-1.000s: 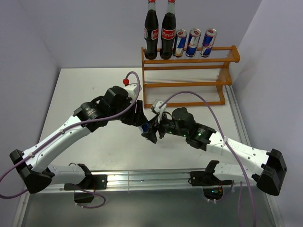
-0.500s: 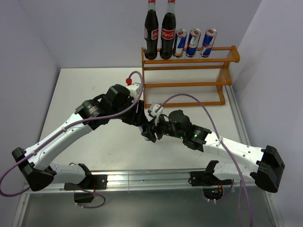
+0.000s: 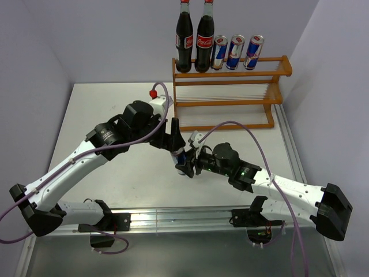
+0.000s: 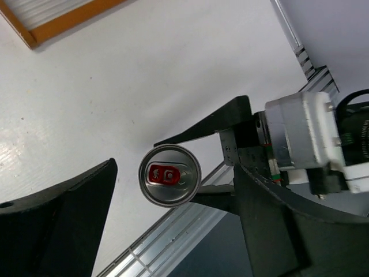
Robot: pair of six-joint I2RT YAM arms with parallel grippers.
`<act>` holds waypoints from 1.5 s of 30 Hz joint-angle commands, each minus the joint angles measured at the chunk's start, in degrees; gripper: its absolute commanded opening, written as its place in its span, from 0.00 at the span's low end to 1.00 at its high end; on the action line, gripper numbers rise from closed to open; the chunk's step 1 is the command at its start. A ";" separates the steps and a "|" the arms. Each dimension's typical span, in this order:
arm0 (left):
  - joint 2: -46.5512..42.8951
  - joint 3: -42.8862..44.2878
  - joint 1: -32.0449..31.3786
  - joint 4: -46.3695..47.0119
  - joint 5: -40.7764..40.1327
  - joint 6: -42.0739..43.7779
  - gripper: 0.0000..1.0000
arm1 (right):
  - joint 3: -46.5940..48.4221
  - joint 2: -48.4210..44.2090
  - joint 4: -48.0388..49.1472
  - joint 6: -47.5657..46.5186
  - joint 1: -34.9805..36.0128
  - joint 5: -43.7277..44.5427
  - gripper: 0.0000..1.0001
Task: Place and organize the beverage onto the shelf
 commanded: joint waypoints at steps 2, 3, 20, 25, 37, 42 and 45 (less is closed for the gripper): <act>-1.87 2.41 0.13 4.62 -4.13 -2.22 0.96 | -0.36 -2.54 10.29 1.47 0.27 3.61 0.00; -2.40 2.59 0.13 4.53 -5.72 -2.92 0.99 | -0.80 -2.63 10.99 2.08 0.27 4.75 0.00; -6.62 -9.27 22.79 0.39 -15.93 -1.79 1.00 | -0.73 -8.70 13.28 6.67 -22.47 23.31 0.00; -8.38 -17.44 24.21 3.99 -20.32 1.20 0.99 | 5.59 -5.71 14.24 4.02 -33.90 23.22 0.00; -10.48 -24.83 24.65 8.13 -21.12 2.78 1.00 | 25.89 7.38 12.58 -1.34 -48.94 17.78 0.00; -12.07 -25.27 24.65 8.66 -19.28 3.13 0.99 | 32.76 11.60 9.68 -1.60 -54.91 13.83 0.00; -12.16 -25.27 24.65 8.66 -18.22 3.40 0.99 | 35.40 13.70 10.29 -4.15 -57.11 11.71 0.00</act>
